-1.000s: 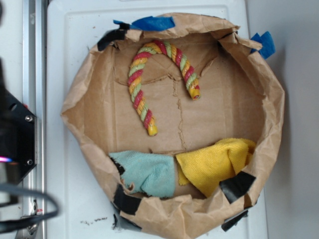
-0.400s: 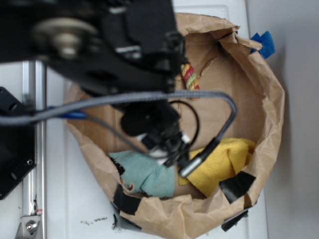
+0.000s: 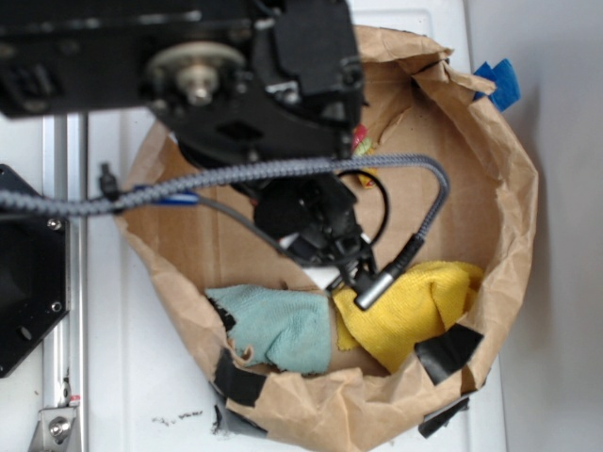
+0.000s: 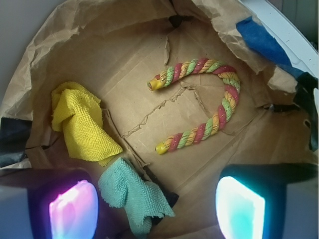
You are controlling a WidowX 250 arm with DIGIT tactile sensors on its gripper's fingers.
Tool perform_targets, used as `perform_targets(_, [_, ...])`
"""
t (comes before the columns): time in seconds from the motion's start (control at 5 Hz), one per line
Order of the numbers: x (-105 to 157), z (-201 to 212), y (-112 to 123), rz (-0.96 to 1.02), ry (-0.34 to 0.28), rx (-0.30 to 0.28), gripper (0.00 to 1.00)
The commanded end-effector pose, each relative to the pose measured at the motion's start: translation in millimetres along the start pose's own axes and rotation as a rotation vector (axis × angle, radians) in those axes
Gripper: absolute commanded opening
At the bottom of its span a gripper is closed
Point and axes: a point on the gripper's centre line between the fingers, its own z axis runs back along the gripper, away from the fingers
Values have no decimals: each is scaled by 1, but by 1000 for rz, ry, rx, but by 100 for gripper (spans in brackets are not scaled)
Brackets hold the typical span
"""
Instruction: Grab the multicolored rope.
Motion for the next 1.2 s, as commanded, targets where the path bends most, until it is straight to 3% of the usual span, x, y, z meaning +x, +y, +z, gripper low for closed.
perform_targets(0.0, [27, -25, 8, 26, -21, -25, 100])
perform_targets(0.4, [39, -71, 29, 90, -63, 63, 100])
perform_targets(0.8, [42, -93, 71, 182, -17, 120, 100])
perform_targets(1.0, [42, -97, 81, 198, -20, 131, 100])
